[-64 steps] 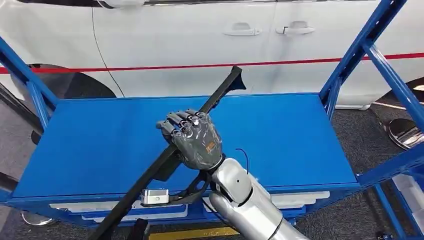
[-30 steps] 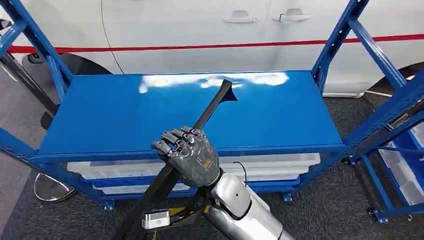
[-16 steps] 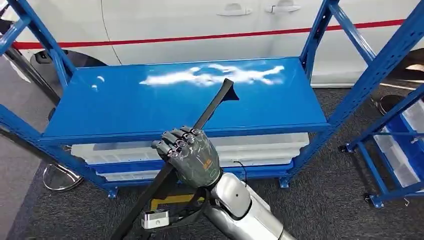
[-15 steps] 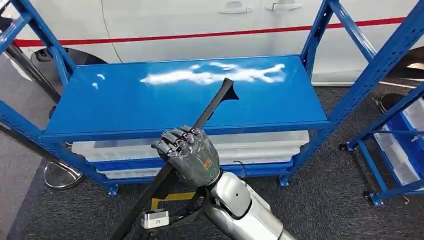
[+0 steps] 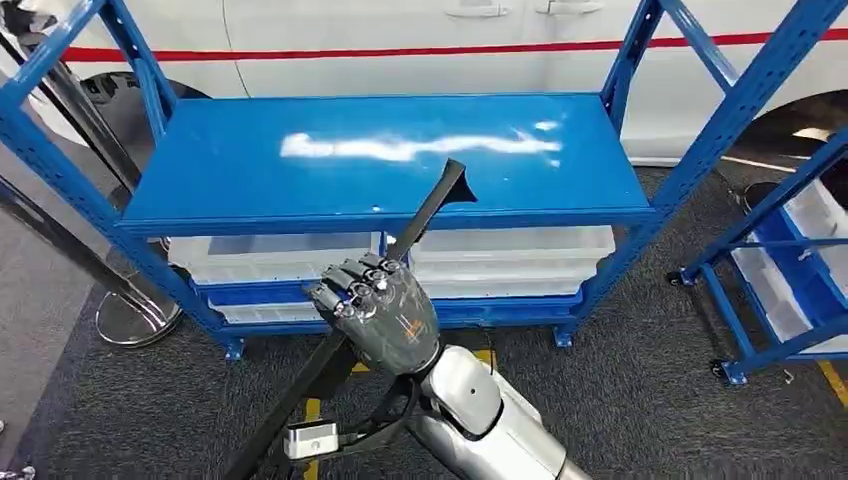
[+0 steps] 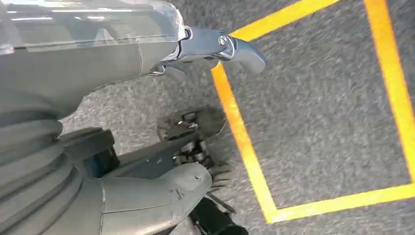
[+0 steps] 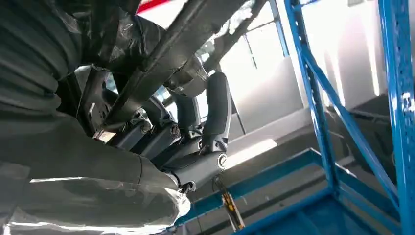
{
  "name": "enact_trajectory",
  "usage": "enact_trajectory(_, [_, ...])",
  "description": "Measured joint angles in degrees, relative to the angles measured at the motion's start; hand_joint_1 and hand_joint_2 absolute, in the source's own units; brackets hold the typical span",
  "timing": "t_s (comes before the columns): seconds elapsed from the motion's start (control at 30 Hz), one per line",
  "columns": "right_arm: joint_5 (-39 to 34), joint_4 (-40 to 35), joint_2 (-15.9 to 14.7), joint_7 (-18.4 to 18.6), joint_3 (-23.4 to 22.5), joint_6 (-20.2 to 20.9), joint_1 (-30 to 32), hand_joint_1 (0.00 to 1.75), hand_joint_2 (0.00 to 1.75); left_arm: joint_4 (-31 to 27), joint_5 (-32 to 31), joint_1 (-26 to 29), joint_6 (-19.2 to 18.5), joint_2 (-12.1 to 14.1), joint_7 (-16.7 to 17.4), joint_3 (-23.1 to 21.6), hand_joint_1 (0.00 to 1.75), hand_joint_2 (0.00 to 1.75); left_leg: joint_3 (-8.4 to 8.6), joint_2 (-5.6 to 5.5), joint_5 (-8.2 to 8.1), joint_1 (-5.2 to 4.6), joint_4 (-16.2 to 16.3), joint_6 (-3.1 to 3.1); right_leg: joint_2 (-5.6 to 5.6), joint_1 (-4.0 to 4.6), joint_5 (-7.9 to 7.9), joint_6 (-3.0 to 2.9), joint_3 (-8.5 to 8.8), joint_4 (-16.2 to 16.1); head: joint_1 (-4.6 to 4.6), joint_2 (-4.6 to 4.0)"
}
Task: Take the parts from the cabinet and place them on the table.
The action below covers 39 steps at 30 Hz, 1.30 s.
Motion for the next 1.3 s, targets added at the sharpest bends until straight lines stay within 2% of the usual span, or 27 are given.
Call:
enact_trajectory(0.03, [0.2,0.0,0.0,0.2,0.0,0.0,0.1,1.75,1.75,0.0,0.0,0.0,-0.1,0.0,-0.1,0.0,0.0,1.75,-0.86,0.0,0.48,0.02,0.2,-0.18,0.0,-0.04,1.68,-0.14,2.94,-3.5,0.0,0.0])
enact_trajectory(0.07, [0.2,0.0,0.0,0.3,0.0,0.0,0.1,1.75,1.75,0.0,0.0,0.0,-0.2,0.0,-0.2,0.0,0.0,1.75,-1.51,-0.04,0.9,0.02,0.6,-0.42,0.01,-0.04,1.86,-0.46,6.96,-8.6,0.0,0.0])
enact_trajectory(0.1, [0.2,0.0,0.0,0.3,0.0,-0.1,0.0,1.75,1.75,0.0,0.0,0.0,-0.2,0.0,-0.4,0.0,0.0,1.75,-2.11,-0.06,1.24,-0.1,0.9,-0.81,0.03,0.2,-0.9,-0.91,10.74,-14.1,-0.02,0.0])
enact_trajectory(0.13, [0.3,0.0,0.0,0.3,0.0,-0.1,0.1,1.75,1.75,0.0,0.0,0.0,-0.2,0.0,-0.4,0.0,0.0,1.75,-2.23,-0.05,1.61,-0.17,1.0,-1.18,0.04,0.43,-1.84,-1.1,11.84,-16.8,-0.07,0.0])
enact_trajectory(0.2, [0.3,0.2,0.0,0.3,0.0,-0.1,0.2,1.75,1.75,0.0,0.1,0.0,-0.2,0.0,-0.6,0.0,0.0,1.75,-2.28,0.0,2.64,0.13,0.5,-2.06,0.06,0.84,-1.2,-1.6,11.21,-16.5,-0.04,0.0])
enact_trajectory(0.23, [0.3,0.2,0.0,0.4,0.0,-0.1,0.3,1.75,1.75,0.0,0.1,0.1,-0.2,0.0,-0.6,0.0,0.0,1.75,-2.33,-0.06,3.07,-0.08,0.3,-2.43,0.05,0.73,-0.63,-2.07,11.01,-16.9,0.0,0.0])
enact_trajectory(0.27, [0.3,0.2,0.0,0.4,0.0,-0.1,0.3,1.75,1.75,0.0,0.1,0.2,-0.2,0.0,-0.6,0.0,0.0,1.75,-2.74,-0.1,2.45,0.26,0.7,-2.64,-0.22,0.18,0.11,-2.58,10.9,-17.4,0.0,0.0])
enact_trajectory(0.33, [0.3,0.2,0.1,0.4,0.0,-0.1,0.4,1.75,1.75,0.0,0.1,0.3,-0.4,0.0,-0.8,0.0,0.0,1.75,-4.55,-0.22,-2.61,0.29,5.3,-3.28,-0.3,0.22,0.93,-3.48,9.95,-17.4,-0.09,0.0])
enact_trajectory(0.4, [0.4,0.5,0.1,0.4,0.0,-0.1,0.7,1.75,1.75,0.0,0.0,0.4,-0.5,0.0,-1.0,0.0,0.0,1.75,-7.37,-0.2,-7.53,0.34,14.1,-3.81,-0.48,0.33,1.61,-3.59,9.01,-17.4,-0.07,0.0])
enact_trajectory(0.43, [0.5,0.6,0.1,0.4,0.0,-0.1,0.8,1.75,1.75,0.0,0.0,0.5,-0.5,0.0,-1.1,0.0,0.0,1.75,-8.03,-0.2,-8.23,0.37,17.2,-4.02,-0.5,0.35,1.9,-3.53,8.58,-17.3,-0.07,0.0])
enact_trajectory(0.47, [0.5,0.7,0.0,0.4,0.0,-0.1,1.1,1.75,1.75,0.0,0.0,0.5,-0.5,0.0,-1.1,0.0,0.0,1.75,-7.52,-0.2,-7.58,0.43,17.6,-4.11,-0.49,0.35,2.14,-3.44,8.17,-17.2,-0.07,0.0])
enact_trajectory(0.53, [0.5,0.7,0.1,0.4,0.0,-0.1,1.3,1.75,1.75,0.0,0.0,0.6,-0.5,0.0,-1.2,0.0,0.0,1.75,-3.85,-0.19,-4.89,0.61,12.7,-4.17,-0.48,0.28,2.31,-3.27,7.71,-17.0,-0.07,0.0])
enact_trajectory(0.57, [0.5,0.7,0.1,0.4,0.0,-0.1,1.3,1.75,1.75,0.0,0.0,0.5,-0.5,0.0,-1.2,0.0,0.0,1.75,0.56,-0.16,-2.43,0.73,5.7,-4.13,-0.46,0.24,2.37,-3.09,7.42,-16.6,-0.07,0.0])
enact_trajectory(0.6, [0.5,0.7,0.1,0.4,0.0,-0.1,1.3,1.75,1.75,0.0,0.0,0.4,-0.5,0.0,-1.2,0.0,0.0,1.75,2.53,-0.2,-2.75,0.76,1.6,-3.88,-0.51,0.23,2.32,-2.84,7.17,-16.3,-0.07,0.0])
enact_trajectory(0.63, [0.5,0.7,0.1,0.4,0.0,-0.1,1.2,1.75,1.75,0.0,0.0,0.4,-0.6,0.0,-1.3,0.0,0.0,1.75,3.61,-0.41,-3.15,0.27,0.8,-3.62,-0.54,0.48,2.4,-2.42,6.71,-16.2,-0.07,0.0])
enact_trajectory(0.73, [0.6,0.7,0.1,0.4,0.0,-0.2,1.3,1.75,1.75,0.0,0.0,0.6,-0.6,0.1,-1.4,0.0,0.0,1.75,3.02,-0.41,-3.03,0.16,0.5,-2.73,-0.51,0.48,2.94,-1.57,6.57,-16.3,-0.07,0.0])
enact_trajectory(0.77, [0.7,0.7,0.1,0.4,0.0,-0.2,1.3,1.75,1.75,0.0,0.0,0.6,-0.6,0.0,-1.4,0.0,0.0,1.75,3.18,-0.39,-2.52,0.69,-0.3,-1.92,-0.5,0.78,2.88,-1.11,6.56,-16.3,-0.07,0.0])
enact_trajectory(0.8, [0.9,0.7,0.1,0.4,0.0,-0.2,1.3,1.75,1.75,0.0,0.1,0.6,-0.5,0.0,-1.3,-0.1,0.0,1.75,3.38,-0.26,-2.23,0.77,-0.6,-1.48,-0.3,0.59,1.84,-0.86,6.2,-15.4,-0.04,0.0])
enact_trajectory(0.83, [1.0,0.6,0.1,0.4,0.0,-0.2,1.2,1.75,1.75,0.0,0.1,0.4,-0.5,0.0,-1.3,-0.1,0.0,1.75,3.3,-0.21,-2.13,0.77,-0.6,-1.07,-0.16,0.59,-0.01,-0.68,5.0,-12.8,-0.02,0.0])
enact_trajectory(0.9, [1.4,0.7,0.0,0.3,0.0,-0.2,1.5,1.75,1.75,0.0,0.1,0.4,-0.4,0.0,-1.1,-0.1,0.0,1.75,3.06,-0.2,-2.05,0.61,-0.6,-0.79,-0.12,0.49,-4.27,-0.43,0.78,-3.8,-0.04,0.0])
enact_trajectory(0.93, [1.4,0.7,-0.1,0.3,0.0,-0.2,1.7,1.75,1.75,0.0,0.1,0.5,-0.3,0.0,-1.0,-0.1,0.0,1.75,2.95,-0.19,-2.05,0.56,-0.5,-0.77,-0.11,0.49,-5.46,-0.33,-1.15,0.2,-0.02,0.0])
enact_trajectory(0.97, [1.4,0.7,-0.2,0.3,0.0,-0.2,1.8,1.75,1.75,0.0,0.1,0.6,-0.3,0.0,-0.9,0.0,0.0,1.75,2.9,-0.2,-2.05,0.54,-0.4,-0.77,-0.11,0.48,-5.08,-0.32,-1.73,1.4,-0.02,0.0])
enact_trajectory(1.03, [1.5,0.7,-0.2,0.3,0.0,-0.2,1.8,1.75,1.75,0.0,0.1,0.6,-0.3,0.0,-0.8,-0.1,0.0,1.75,2.94,-0.32,-2.16,0.54,-0.2,-0.77,-0.11,0.49,-0.83,-0.62,1.0,-4.1,-0.02,0.0])
enact_trajectory(1.1, [1.5,0.6,-0.2,0.2,0.0,-0.2,1.8,1.75,1.75,0.0,0.1,0.5,-0.3,0.0,-0.8,-0.1,0.0,1.75,3.01,-0.46,-2.42,0.54,0.1,-0.94,-0.1,0.57,3.65,-1.29,5.79,-13.9,-0.02,0.0])
enact_trajectory(1.17, [1.7,0.6,-0.2,0.2,0.0,-0.2,1.8,1.75,1.75,0.0,0.0,0.5,-0.2,0.0,-0.8,-0.1,0.0,1.75,2.32,-0.52,-2.47,0.12,0.6,-1.45,-0.01,0.99,2.66,-1.62,6.39,-15.8,-0.02,0.0])
enact_trajectory(1.23, [2.0,0.6,-0.2,-0.1,0.0,-0.2,2.3,1.75,1.75,0.0,0.0,0.6,-0.1,0.1,-0.7,-0.1,0.0,1.75,2.2,-0.38,-2.27,0.12,0.4,-1.89,0.17,1.12,2.65,-1.73,6.04,-15.6,-0.04,0.0])
enact_trajectory(1.3, [2.1,0.4,-0.2,-0.3,0.0,-0.2,2.4,1.75,1.75,0.0,0.0,0.5,0.0,0.1,-0.7,-0.1,0.0,1.75,1.87,-0.43,-3.22,0.33,1.1,-2.55,-0.01,0.44,3.21,-2.6,6.3,-16.4,-0.04,0.0])
